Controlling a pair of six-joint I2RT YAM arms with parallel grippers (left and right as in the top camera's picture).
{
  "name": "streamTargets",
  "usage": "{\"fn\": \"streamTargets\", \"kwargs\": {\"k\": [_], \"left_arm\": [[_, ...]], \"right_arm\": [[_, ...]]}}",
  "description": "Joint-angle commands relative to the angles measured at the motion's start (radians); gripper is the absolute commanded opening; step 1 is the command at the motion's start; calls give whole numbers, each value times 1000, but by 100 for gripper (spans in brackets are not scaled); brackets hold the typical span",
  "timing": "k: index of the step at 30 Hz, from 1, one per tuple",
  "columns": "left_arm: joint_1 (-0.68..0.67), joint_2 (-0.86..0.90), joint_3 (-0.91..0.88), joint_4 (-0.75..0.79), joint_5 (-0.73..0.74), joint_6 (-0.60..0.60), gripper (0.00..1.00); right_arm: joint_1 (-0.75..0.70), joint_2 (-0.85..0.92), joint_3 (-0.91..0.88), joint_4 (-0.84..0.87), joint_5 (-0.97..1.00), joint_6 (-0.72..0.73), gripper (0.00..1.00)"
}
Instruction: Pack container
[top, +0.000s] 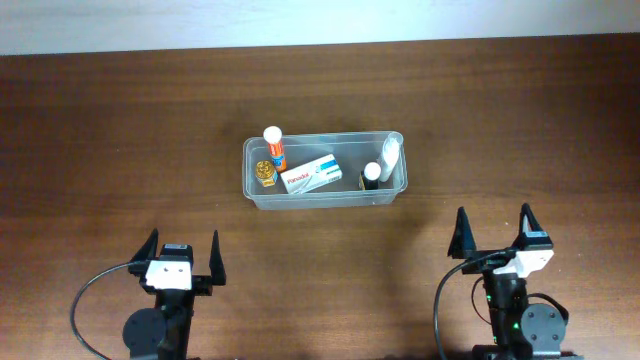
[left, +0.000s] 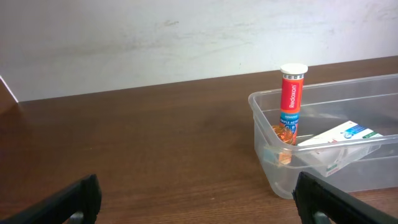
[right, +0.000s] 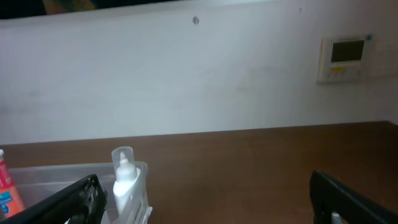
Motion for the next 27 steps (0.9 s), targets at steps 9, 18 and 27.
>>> {"fn": "streamTargets", "kwargs": {"k": [9, 18, 27], "left_arm": [[5, -10, -7, 3, 14, -5, 99], [5, -10, -7, 3, 14, -5, 100], [5, -10, -7, 3, 14, -5, 99]], "right_arm": [[6, -12, -42, -112, 71, -12, 98], [6, -12, -42, -140, 66, -105, 98], [6, -12, -42, -140, 66, -137, 98]]}}
